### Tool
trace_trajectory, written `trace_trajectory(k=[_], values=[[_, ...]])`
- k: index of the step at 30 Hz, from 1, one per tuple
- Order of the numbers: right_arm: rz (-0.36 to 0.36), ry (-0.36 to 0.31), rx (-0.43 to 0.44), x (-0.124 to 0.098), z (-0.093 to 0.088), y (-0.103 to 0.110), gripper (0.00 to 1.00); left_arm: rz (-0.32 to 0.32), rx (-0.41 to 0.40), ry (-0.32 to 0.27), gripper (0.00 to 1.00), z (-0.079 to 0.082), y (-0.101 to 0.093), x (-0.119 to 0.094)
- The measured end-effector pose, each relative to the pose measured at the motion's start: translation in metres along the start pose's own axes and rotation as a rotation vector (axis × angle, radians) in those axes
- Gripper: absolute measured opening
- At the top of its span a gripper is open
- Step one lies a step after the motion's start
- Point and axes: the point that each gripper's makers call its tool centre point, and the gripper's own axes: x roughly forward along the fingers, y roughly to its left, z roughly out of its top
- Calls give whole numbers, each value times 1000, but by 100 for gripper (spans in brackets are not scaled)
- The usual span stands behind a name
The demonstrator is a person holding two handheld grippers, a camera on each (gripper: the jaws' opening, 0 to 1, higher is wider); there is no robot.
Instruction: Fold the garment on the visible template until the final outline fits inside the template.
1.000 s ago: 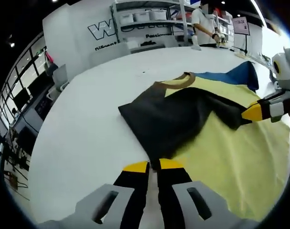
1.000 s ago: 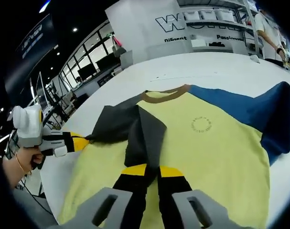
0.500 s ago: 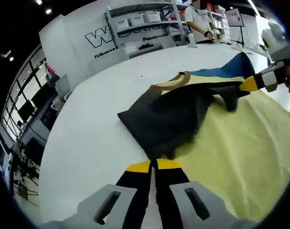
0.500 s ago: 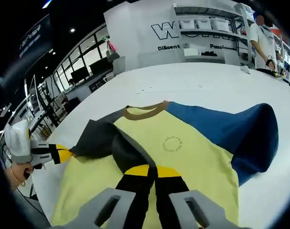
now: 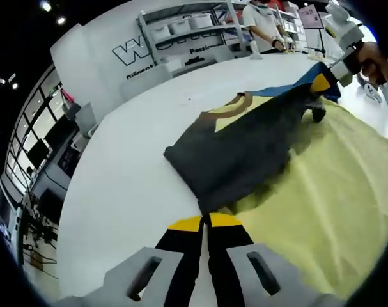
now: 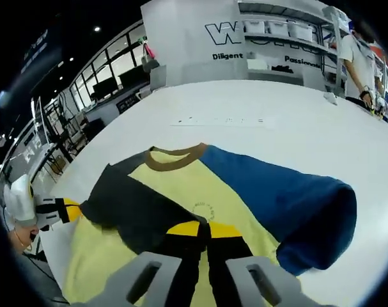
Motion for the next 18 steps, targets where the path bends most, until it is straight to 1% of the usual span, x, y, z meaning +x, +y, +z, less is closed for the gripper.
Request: trace_trajectory(k=[2,4,6,8,9,10,11,12,14,15,16,17,18], values=[[5,17,-31,3,3,-4,0,-6,7,1,6,0,-1,0],[-11,25,-42,5,6,-9,0,-7,26,4,6,-1,-3,0],[-47,11,-78,7,14,-17,0,-6,52,10,6,-2,-5,0],[-56,-2,-75,9,20,-21,3,-7,68,12,6,-1,-5,1],[-68,-7,-80,9,21,-23,2,-6,76,15,6,-1,-5,1],[-88,-3,-91,8,21,-27,0,-5,79,16,6,-1,-5,1],[-107,0,-93,8,20,-30,0,-4,79,16,6,0,-5,1],[-125,7,-115,7,19,-31,0,-4,81,16,6,0,-5,1],[-130,6,-135,7,18,-27,0,-1,81,15,6,0,-5,1],[-124,-7,-140,7,19,-23,0,1,82,13,6,0,-5,0],[-72,-46,-140,9,25,-10,2,2,83,13,6,0,-5,0],[-44,-47,-125,10,26,-3,3,3,85,13,6,0,-5,0],[6,-62,-112,12,29,11,6,4,86,12,6,0,-5,0]])
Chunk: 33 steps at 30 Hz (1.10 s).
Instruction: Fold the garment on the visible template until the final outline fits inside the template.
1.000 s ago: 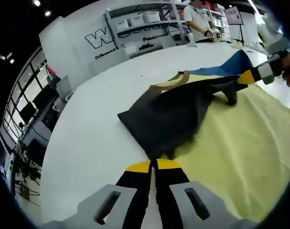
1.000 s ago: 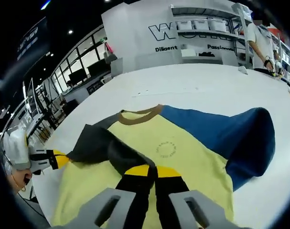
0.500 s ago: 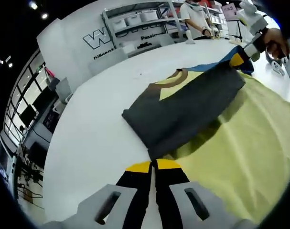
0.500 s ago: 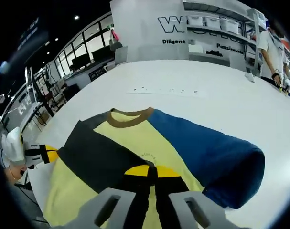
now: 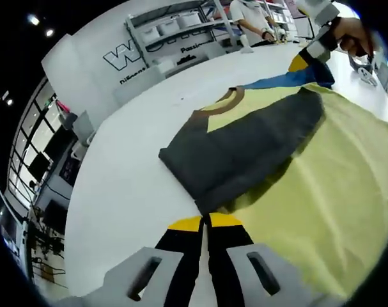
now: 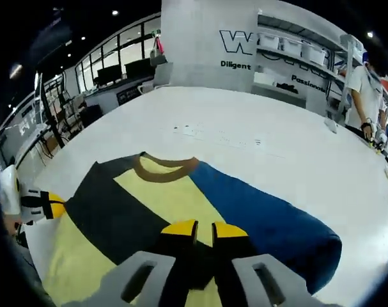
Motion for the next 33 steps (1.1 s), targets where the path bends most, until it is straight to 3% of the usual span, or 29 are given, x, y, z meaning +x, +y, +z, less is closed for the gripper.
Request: trace_trajectory(k=[6,14,21,33], values=[[125,-32,-28,13,17,46,24,-1,-6,2,6,0,-1,0],[214,-49,-75,26,31,88,29,-4,-21,5,6,0,0,1],[312,-62,-86,34,39,123,43,-5,-31,5,6,0,0,2],[437,-13,-143,67,50,186,41,-5,-67,-10,6,-2,1,4]])
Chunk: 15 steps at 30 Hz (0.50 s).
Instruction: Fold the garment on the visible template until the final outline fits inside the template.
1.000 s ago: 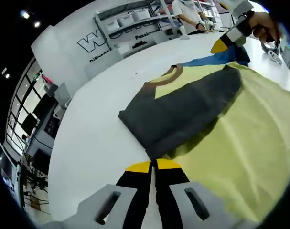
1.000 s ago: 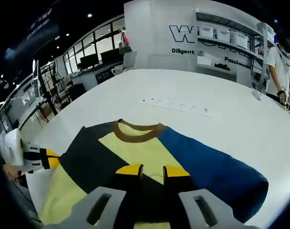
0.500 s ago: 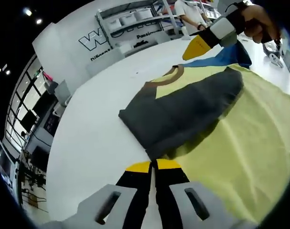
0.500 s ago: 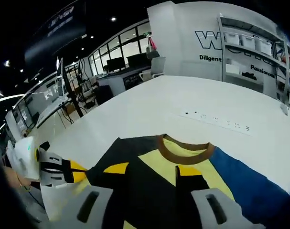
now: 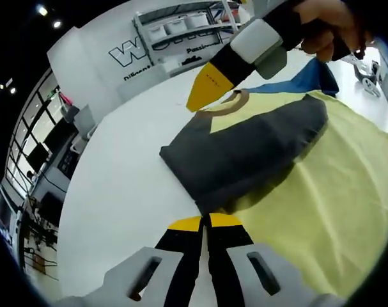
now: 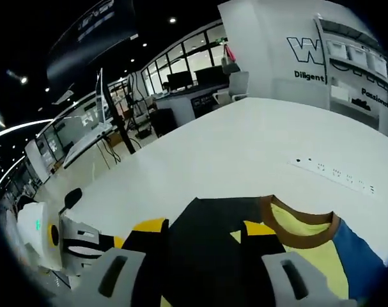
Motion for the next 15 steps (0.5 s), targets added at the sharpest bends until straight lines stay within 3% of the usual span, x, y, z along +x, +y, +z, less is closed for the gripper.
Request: trace_trajectory(k=[9,15], values=[[116,63,17,42,2,22,39,-5,-25,-9,6,-1,0,-1],[110,115,-12,68,-3,20,34,-6,-29,-16,6,-1,-1,-1]])
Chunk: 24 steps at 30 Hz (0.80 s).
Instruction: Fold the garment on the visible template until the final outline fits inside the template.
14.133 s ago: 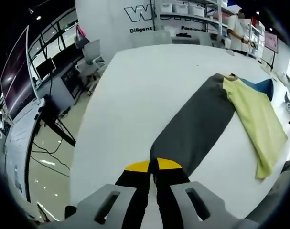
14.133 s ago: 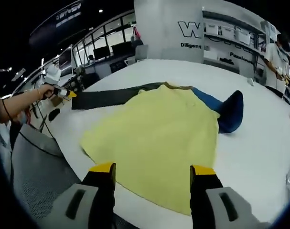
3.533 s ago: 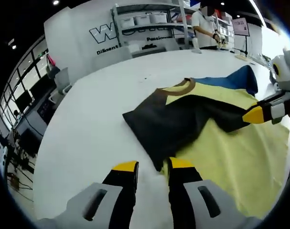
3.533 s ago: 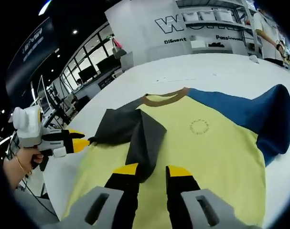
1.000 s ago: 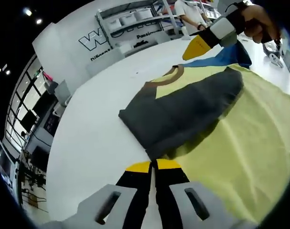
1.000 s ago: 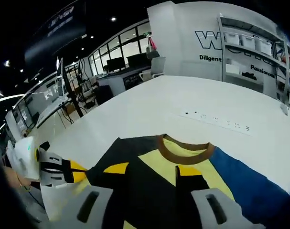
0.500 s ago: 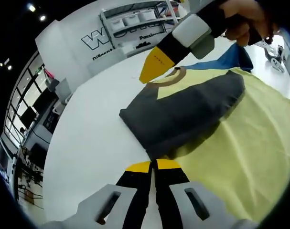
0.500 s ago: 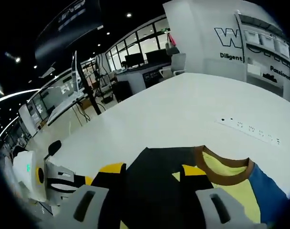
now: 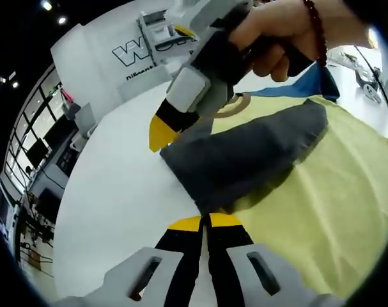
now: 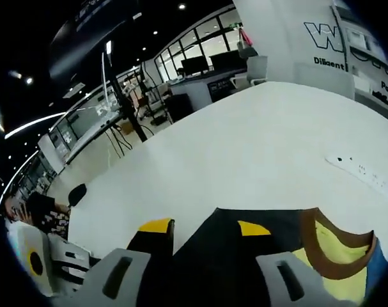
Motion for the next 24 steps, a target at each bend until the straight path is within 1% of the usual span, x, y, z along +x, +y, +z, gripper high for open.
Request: trace_trajectory(k=[4,6,10,14,17,19,24], values=[[-9,3,5,13,3,-4,33,-3,-8,0,6,0,0,0],[-10,22,-4,18,0,-5,31,-4,-13,-1,6,0,0,0],[-10,42,2,23,-4,-5,16,-6,-5,0,6,0,0,0],[-38,52,29,24,-9,-14,6,-4,9,-1,6,0,0,0],[-35,53,54,25,-10,-17,5,-1,18,-1,6,0,-1,0],[-37,51,62,25,-10,-17,0,2,23,-1,6,0,0,0],[-35,41,52,25,-7,-16,0,10,31,3,6,1,0,-1]])
